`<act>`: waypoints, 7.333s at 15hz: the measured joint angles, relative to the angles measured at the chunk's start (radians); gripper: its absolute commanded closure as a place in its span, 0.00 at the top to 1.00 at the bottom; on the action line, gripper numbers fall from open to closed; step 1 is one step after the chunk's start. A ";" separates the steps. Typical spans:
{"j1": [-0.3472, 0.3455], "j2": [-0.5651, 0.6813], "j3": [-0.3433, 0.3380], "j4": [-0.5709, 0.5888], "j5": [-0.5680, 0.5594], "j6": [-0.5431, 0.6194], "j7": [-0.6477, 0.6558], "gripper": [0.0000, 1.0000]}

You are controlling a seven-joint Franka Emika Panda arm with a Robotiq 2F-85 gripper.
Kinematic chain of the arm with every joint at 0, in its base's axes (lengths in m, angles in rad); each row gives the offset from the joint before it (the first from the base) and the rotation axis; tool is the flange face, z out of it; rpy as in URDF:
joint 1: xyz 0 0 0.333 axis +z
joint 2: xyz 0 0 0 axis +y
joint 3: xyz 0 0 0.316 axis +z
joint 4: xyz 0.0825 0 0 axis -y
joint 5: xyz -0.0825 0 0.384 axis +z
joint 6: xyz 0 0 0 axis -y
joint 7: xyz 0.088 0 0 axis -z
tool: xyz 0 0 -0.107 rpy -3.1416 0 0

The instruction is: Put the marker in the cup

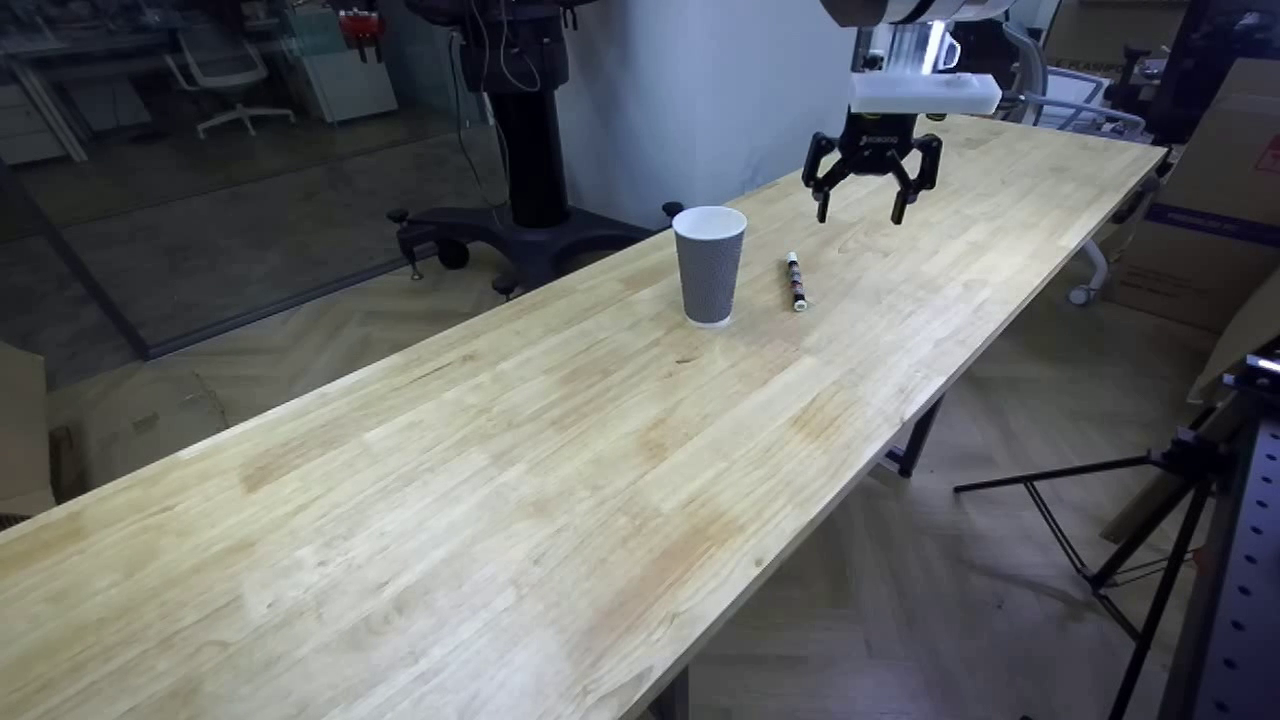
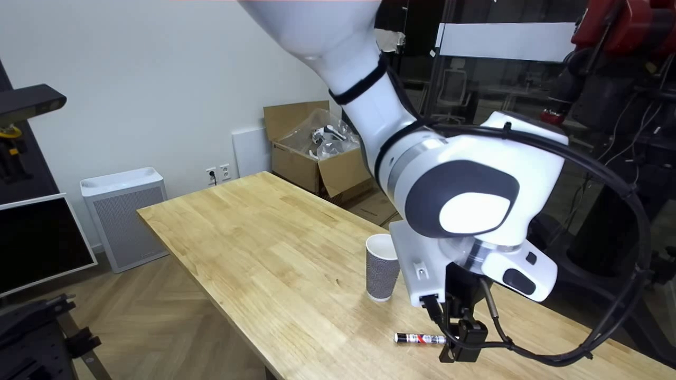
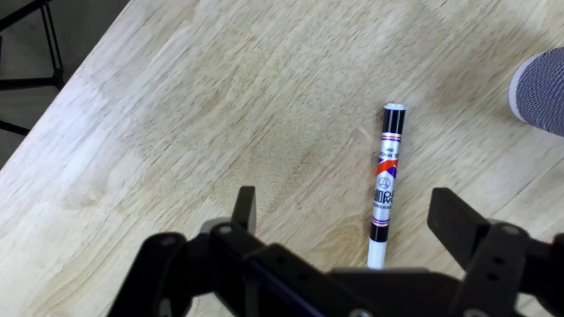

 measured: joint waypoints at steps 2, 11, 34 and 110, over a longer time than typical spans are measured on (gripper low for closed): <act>0.009 0.046 -0.010 0.045 -0.011 0.000 0.021 1.00; 0.073 0.199 -0.038 0.217 -0.074 -0.023 0.119 1.00; 0.064 0.413 -0.010 0.458 -0.072 -0.022 0.119 0.39; 1.085 0.146 -0.787 -0.256 -0.164 0.653 0.623 0.90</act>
